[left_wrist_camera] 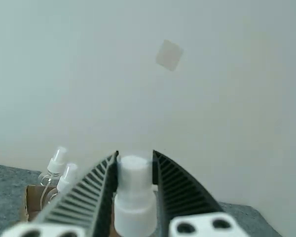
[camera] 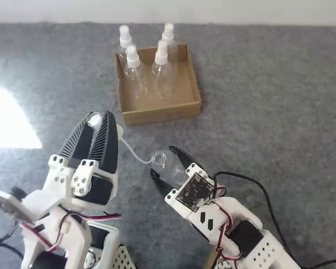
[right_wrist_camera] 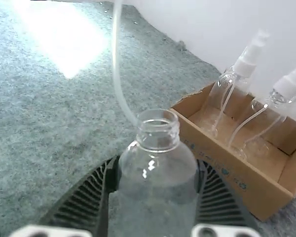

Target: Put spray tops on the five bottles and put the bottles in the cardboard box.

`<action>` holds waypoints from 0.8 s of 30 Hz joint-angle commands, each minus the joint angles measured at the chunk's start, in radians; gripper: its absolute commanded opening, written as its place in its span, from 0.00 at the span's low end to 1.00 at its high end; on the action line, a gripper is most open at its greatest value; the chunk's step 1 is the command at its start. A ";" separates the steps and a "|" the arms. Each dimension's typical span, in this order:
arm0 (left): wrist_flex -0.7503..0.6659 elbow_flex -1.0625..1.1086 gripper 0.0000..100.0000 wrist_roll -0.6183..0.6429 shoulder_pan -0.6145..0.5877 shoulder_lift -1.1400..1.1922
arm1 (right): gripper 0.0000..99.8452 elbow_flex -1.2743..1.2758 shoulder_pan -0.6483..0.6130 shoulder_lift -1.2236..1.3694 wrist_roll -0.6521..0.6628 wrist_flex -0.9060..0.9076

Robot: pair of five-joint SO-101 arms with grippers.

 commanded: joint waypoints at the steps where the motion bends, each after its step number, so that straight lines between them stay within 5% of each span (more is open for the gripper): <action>1: 0.000 -0.064 0.01 0.008 -0.034 -0.018 | 0.11 0.021 -0.010 -0.010 0.015 -0.001; 7: 0.006 -0.099 0.01 0.012 -0.094 -0.018 | 0.11 0.021 -0.012 -0.008 0.015 0.005; 24: -0.002 -0.036 0.01 0.011 0.025 -0.018 | 0.11 0.021 -0.015 -0.008 0.015 0.018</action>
